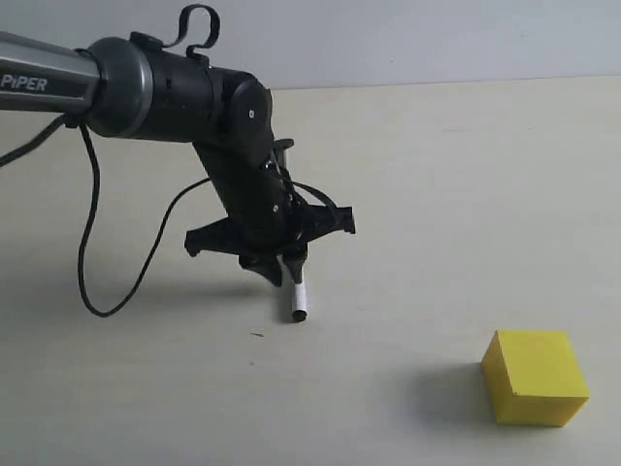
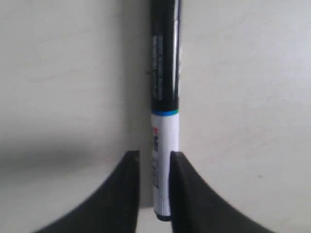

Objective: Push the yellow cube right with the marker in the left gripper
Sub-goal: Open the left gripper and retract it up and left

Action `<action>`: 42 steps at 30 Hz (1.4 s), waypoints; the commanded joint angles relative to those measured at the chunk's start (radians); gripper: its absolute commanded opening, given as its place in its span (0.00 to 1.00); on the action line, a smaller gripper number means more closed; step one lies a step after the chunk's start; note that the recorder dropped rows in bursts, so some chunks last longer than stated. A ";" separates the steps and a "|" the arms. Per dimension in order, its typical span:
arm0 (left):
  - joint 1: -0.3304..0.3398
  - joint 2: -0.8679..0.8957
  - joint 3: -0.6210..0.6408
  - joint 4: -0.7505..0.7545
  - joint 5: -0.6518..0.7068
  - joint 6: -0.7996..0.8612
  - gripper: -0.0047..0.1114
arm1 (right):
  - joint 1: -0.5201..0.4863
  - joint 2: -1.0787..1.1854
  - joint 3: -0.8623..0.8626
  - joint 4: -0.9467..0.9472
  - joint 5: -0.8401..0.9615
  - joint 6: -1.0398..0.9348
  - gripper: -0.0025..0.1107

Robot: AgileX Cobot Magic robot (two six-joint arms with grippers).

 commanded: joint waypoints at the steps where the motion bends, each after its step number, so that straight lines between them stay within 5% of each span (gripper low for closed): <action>1: -0.007 -0.103 -0.013 0.119 -0.019 0.003 0.05 | 0.002 -0.005 0.005 0.001 -0.006 -0.003 0.02; 7: -0.073 -0.306 0.181 0.386 -0.221 -0.142 0.04 | 0.002 -0.005 0.005 0.001 -0.006 -0.003 0.02; 11: -0.121 -0.509 0.491 0.578 -0.553 -0.352 0.04 | 0.002 -0.005 0.005 0.001 -0.006 -0.003 0.02; 15: -0.150 -0.699 0.775 0.624 -0.946 -0.365 0.04 | 0.002 -0.005 0.005 0.001 -0.006 -0.003 0.02; 18: -0.150 -0.805 0.899 0.626 -1.099 -0.365 0.04 | 0.002 -0.005 0.005 0.001 -0.006 -0.003 0.02; 25: -0.150 -0.921 1.004 0.633 -1.114 -0.362 0.04 | 0.002 -0.005 0.005 0.001 -0.006 -0.003 0.02; 42: -0.148 -0.929 1.007 0.638 -1.100 -0.312 0.04 | 0.002 -0.005 0.005 0.001 -0.006 -0.003 0.02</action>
